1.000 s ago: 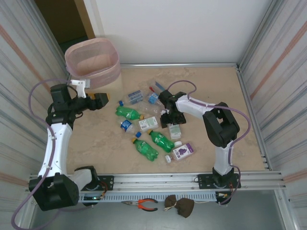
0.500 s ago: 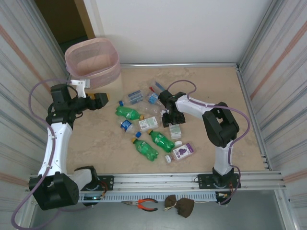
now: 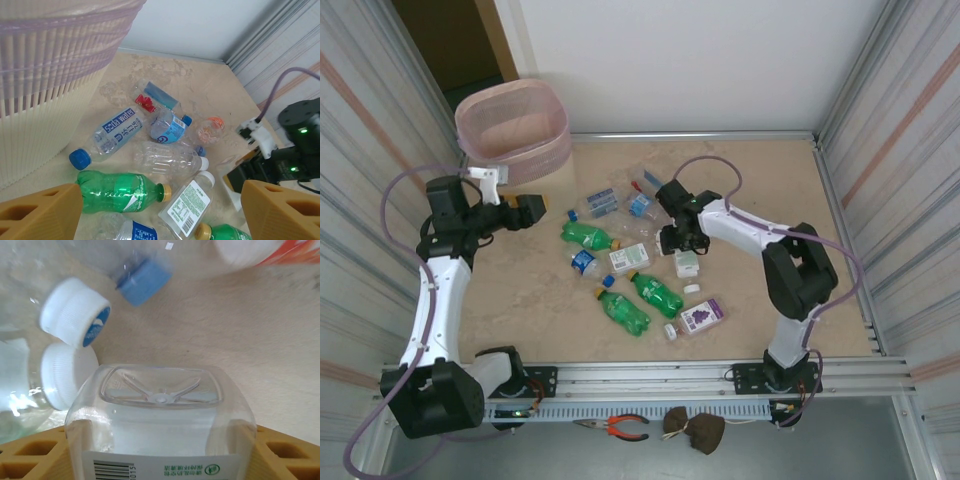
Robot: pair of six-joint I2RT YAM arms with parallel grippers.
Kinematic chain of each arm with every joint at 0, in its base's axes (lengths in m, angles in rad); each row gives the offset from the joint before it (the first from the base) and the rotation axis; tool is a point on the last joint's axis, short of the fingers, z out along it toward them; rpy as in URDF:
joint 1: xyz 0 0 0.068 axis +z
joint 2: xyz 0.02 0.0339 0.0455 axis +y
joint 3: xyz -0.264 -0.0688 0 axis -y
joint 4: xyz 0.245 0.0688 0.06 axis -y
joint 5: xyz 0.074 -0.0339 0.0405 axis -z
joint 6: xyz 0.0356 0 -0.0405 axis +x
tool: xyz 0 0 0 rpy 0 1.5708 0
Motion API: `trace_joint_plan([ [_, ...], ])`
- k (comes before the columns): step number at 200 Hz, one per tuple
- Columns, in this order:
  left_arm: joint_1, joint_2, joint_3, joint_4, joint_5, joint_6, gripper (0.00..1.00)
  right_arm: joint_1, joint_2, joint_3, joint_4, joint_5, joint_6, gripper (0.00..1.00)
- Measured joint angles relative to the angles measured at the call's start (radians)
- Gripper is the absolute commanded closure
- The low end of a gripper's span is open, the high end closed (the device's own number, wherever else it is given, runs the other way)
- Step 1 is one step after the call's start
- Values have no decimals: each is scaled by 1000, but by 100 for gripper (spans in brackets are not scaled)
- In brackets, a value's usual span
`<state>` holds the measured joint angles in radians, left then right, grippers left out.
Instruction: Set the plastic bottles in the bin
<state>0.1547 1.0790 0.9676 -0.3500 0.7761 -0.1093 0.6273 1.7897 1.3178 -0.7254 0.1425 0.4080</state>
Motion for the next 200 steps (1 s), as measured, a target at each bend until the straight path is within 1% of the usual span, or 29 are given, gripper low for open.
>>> trace_joint_plan([
  [15,-10,0,-4,9,3,1,17,0,-56,-11,18,19,-2,39],
  [33,-28,-6,-12,23,18,8,22,0,-132,-19,42,37,-15,39],
  [54,-39,-19,-25,55,49,19,22,0,-245,-48,79,46,-35,39],
  [78,-44,-31,-30,100,93,18,23,0,-391,-87,122,31,-66,39],
  [98,-76,-45,-31,153,122,13,20,0,-499,-113,167,-21,-101,39],
  [117,-150,-62,-31,200,132,11,19,0,-587,-138,211,-93,-135,41],
  [141,-286,-69,-15,198,116,53,17,0,-682,-170,267,-206,-187,41],
  [156,-368,-59,16,192,113,78,17,0,-733,-194,311,-280,-215,40],
  [171,-432,-42,57,190,113,97,18,1,-780,-215,352,-350,-236,40],
  [200,-568,-11,134,172,82,154,15,7,-843,-220,410,-449,-257,40],
])
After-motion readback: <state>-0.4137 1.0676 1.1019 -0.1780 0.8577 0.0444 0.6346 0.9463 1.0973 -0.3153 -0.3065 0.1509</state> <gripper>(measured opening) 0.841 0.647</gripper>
